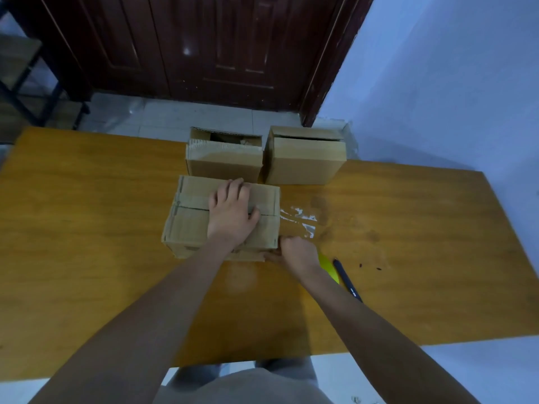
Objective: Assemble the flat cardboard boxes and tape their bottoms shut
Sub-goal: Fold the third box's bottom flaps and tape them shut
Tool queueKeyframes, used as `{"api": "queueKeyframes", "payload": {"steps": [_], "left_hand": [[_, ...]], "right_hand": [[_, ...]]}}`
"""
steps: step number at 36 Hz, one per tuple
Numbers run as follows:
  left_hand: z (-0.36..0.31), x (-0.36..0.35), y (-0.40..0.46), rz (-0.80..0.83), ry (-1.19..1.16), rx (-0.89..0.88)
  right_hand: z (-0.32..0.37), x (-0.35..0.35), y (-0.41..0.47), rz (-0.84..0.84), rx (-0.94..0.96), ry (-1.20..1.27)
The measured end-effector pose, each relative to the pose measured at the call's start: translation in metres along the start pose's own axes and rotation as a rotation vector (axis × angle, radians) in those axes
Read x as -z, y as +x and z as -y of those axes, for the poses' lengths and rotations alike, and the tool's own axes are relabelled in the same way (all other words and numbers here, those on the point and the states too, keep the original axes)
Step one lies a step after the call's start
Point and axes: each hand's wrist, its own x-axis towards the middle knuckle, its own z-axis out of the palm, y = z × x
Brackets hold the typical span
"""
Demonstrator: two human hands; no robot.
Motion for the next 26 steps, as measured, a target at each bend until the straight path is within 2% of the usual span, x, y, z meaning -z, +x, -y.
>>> {"api": "queueKeyframes", "payload": {"steps": [5, 10, 14, 18, 21, 23, 26], "left_hand": [[-0.001, -0.001, 0.000, 0.020, 0.022, -0.009], [-0.001, -0.002, 0.000, 0.084, 0.069, -0.038], [-0.002, 0.001, -0.001, 0.101, 0.059, -0.035], [0.006, 0.011, -0.005, 0.086, -0.068, -0.032], [0.020, 0.022, -0.016, -0.021, -0.125, 0.052], [0.035, 0.029, -0.027, -0.094, -0.117, 0.151], [0.063, 0.033, -0.049, -0.167, -0.123, 0.304]], "right_hand": [[0.003, 0.012, 0.001, 0.054, 0.043, -0.107], [0.002, 0.018, 0.003, 0.139, 0.061, -0.097], [0.001, 0.017, 0.002, 0.264, 0.011, 0.112], [-0.012, 0.033, -0.002, 0.318, 0.030, 0.249], [-0.031, 0.056, -0.005, 0.352, 0.010, 0.445], [-0.037, 0.071, -0.003, 0.331, -0.028, 0.597], [-0.027, 0.093, 0.008, 0.158, -0.004, 0.675]]}}
